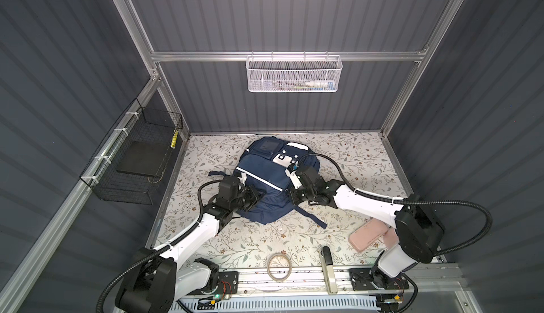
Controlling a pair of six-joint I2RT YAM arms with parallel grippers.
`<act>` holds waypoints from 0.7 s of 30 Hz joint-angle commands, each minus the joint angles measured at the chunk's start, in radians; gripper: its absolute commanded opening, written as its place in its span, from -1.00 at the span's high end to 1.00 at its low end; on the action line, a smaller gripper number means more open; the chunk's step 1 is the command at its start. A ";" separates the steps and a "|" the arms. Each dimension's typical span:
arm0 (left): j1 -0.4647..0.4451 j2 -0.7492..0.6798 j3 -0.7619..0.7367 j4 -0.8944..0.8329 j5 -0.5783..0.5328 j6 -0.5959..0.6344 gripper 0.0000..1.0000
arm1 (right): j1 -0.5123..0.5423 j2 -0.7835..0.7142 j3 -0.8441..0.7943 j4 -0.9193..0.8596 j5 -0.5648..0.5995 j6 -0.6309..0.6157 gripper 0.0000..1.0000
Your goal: Pack the student bag
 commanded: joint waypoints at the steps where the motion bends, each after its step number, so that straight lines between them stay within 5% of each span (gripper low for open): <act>1: 0.013 -0.058 0.007 0.015 0.066 0.035 -0.04 | -0.068 -0.082 -0.063 -0.007 0.136 0.020 0.34; 3: 0.013 -0.073 0.024 0.027 0.106 0.052 -0.68 | -0.072 -0.110 -0.075 -0.043 0.200 0.047 0.29; 5: 0.013 -0.092 0.067 -0.053 0.112 0.096 -0.97 | -0.072 -0.139 -0.080 -0.086 0.270 0.056 0.22; 10: 0.015 -0.152 0.232 -0.365 -0.061 0.397 -1.00 | -0.083 -0.293 -0.134 -0.142 0.425 0.148 -0.21; 13: 0.017 -0.179 0.295 -0.463 -0.399 0.602 -1.00 | -0.128 -0.432 -0.222 -0.069 0.502 0.149 -0.49; 17: 0.019 -0.162 0.192 -0.243 -0.748 0.814 -1.00 | -0.250 -0.535 -0.361 0.146 0.613 -0.034 -0.78; 21: 0.102 -0.040 0.052 0.069 -0.864 0.978 -1.00 | -0.493 -0.545 -0.457 0.300 0.545 -0.071 -0.84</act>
